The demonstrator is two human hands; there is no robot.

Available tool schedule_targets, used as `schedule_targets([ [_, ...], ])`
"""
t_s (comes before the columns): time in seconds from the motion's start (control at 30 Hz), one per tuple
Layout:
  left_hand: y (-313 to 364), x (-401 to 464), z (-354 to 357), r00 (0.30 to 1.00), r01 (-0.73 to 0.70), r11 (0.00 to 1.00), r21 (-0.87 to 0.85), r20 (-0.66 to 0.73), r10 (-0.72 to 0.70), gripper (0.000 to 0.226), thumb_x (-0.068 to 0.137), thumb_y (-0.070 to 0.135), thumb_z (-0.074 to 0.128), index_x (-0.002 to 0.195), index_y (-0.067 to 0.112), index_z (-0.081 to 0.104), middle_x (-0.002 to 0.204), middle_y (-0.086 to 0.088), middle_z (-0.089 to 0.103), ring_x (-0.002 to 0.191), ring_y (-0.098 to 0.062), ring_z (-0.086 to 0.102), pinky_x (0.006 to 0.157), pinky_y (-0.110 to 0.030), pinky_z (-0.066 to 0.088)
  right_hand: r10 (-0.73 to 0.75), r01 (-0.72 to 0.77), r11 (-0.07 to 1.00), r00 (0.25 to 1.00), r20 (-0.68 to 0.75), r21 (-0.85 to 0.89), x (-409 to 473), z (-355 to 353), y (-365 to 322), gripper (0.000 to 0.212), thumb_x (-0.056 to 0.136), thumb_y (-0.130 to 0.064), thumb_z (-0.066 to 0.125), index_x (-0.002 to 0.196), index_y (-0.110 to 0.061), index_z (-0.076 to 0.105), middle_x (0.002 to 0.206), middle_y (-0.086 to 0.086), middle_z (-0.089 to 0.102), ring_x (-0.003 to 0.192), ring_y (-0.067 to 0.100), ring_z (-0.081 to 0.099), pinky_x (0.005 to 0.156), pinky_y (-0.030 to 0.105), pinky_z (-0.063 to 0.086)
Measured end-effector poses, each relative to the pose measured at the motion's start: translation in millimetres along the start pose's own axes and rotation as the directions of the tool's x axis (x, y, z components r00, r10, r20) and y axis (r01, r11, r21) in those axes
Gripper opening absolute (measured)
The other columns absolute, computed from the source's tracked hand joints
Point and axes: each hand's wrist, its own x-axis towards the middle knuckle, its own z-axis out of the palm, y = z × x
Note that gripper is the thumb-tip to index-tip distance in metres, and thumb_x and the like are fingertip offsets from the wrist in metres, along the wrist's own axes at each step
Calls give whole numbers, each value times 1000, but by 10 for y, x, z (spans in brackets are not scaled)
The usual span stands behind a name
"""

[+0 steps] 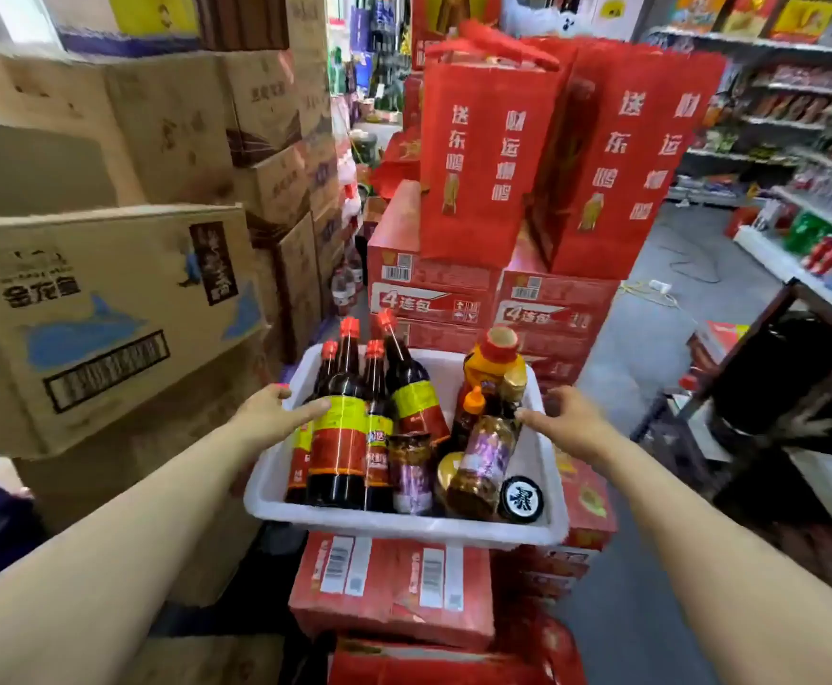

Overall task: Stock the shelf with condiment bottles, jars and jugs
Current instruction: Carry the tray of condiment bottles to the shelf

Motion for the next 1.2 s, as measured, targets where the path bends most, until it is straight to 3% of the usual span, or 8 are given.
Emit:
schedule_targets([
  [0.1, 76, 186, 76, 992, 115, 984, -134, 66, -107, 110, 62, 80, 64, 145, 12, 41, 147, -13, 46, 131, -32, 46, 107, -47, 39, 83, -95, 966, 995, 61, 239, 206, 99, 112, 74, 77, -60, 73, 135, -17, 55, 131, 6, 61, 117, 26, 57, 99, 43, 47],
  [0.33, 153, 487, 202, 957, 291, 910, -294, 89, -277, 128, 45, 84, 67, 145, 10, 38, 149, -12, 42, 137, -32, 39, 108, -48, 32, 174, -228, 868, 972, 159, 440, 512, 260, 176, 138, 41, -98, 59, 147, -12, 43, 149, 6, 47, 135, 26, 45, 111, 48, 38],
  [0.5, 209, 506, 250, 962, 273, 881, -386, 96, -256, 122, 42, 72, 77, 139, 5, 45, 140, -11, 52, 115, -24, 52, 94, -38, 40, 237, -294, 836, 955, 180, 463, 570, 312, 190, 129, 48, -86, 69, 145, -5, 42, 146, 11, 49, 130, 32, 48, 108, 47, 40],
  [0.6, 239, 446, 281, 956, 285, 849, -445, 67, -285, 110, 62, 60, 80, 144, 4, 34, 142, -12, 49, 84, -16, 47, 59, -29, 40, 277, -329, 797, 944, 177, 507, 565, 373, 210, 115, 61, -71, 77, 145, -2, 40, 145, 13, 49, 130, 31, 48, 102, 41, 41],
  [0.7, 223, 347, 284, 945, 319, 836, -447, 85, -316, 114, 64, 57, 81, 148, 3, 27, 146, -13, 46, 88, -18, 45, 52, -30, 36, 277, -317, 787, 948, 155, 530, 556, 447, 230, 107, 59, -60, 85, 140, -1, 45, 140, 14, 53, 126, 31, 50, 102, 41, 42],
  [0.77, 153, 241, 277, 939, 341, 825, -450, 122, -322, 118, 55, 60, 81, 146, 3, 31, 146, -13, 46, 95, -19, 46, 59, -32, 41, 295, -332, 804, 943, 155, 493, 528, 462, 196, 110, 54, -57, 88, 137, 0, 46, 137, 16, 54, 123, 32, 52, 100, 41, 44],
  [0.9, -36, -24, 288, 924, 378, 798, -468, 140, -356, 116, 49, 64, 79, 141, 4, 41, 149, -12, 43, 134, -26, 40, 106, -44, 32, 300, -357, 838, 933, 197, 412, 417, 435, 132, 120, 48, -53, 92, 142, 0, 38, 144, 16, 48, 125, 30, 49, 91, 39, 40],
  [1.2, -356, -726, 218, 886, 464, 757, -460, 221, -408, 141, 37, 64, 79, 151, 4, 22, 159, -13, 26, 146, -31, 23, 115, -51, 20, 246, -322, 910, 926, 285, 262, -21, 476, 178, 110, 51, -48, 91, 141, -6, 44, 144, 14, 49, 129, 34, 48, 103, 43, 40],
])
